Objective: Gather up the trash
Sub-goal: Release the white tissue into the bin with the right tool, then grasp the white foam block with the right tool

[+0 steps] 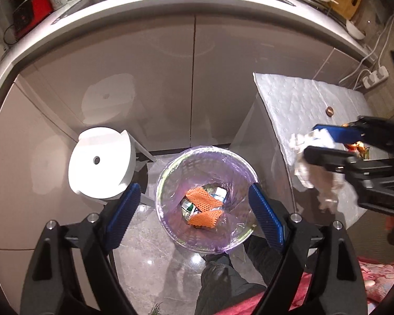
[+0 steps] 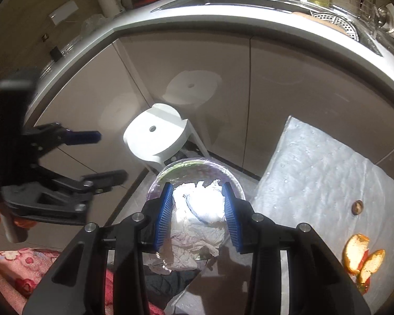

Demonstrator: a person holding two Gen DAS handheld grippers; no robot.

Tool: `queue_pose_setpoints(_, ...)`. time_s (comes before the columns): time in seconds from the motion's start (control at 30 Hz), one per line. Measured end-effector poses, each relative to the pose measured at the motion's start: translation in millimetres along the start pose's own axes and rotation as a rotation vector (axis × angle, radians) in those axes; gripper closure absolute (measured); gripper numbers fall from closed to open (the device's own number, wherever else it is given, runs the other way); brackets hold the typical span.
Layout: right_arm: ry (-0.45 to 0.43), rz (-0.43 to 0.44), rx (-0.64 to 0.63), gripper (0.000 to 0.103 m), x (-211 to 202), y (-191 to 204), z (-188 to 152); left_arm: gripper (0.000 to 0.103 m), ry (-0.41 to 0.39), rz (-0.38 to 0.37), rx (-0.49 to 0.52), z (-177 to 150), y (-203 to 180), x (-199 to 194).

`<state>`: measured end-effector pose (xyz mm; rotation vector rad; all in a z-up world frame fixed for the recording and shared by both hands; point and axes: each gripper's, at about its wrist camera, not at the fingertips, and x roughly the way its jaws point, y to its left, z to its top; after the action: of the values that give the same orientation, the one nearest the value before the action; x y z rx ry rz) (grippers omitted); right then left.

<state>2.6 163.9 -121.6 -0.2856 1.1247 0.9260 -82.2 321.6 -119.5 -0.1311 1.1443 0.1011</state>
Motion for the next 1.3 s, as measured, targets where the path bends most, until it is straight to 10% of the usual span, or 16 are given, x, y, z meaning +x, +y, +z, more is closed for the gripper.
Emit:
queue_pose_setpoints(0.33, 0.15, 0.076, -0.084, 0.063, 108, 28, -1, 0.016, -0.024, 0.091, -0.124, -23, 35, -50)
queue_pose_setpoints(0.63, 0.199, 0.067, -0.093, 0.01, 140, 33, -1, 0.016, -0.001, 0.14, -0.175, -29, 48, -56)
queue_pose_setpoints(1.0, 0.081, 0.043, -0.08, 0.006, 92, 18, 10, 0.016, -0.028, 0.114, -0.137, -14, 34, -62)
queue_pose_setpoints(1.3, -0.129, -0.176, 0.113, 0.002, -36, -65, -23, 0.01, -0.073, -0.003, 0.003, 21, -22, -61)
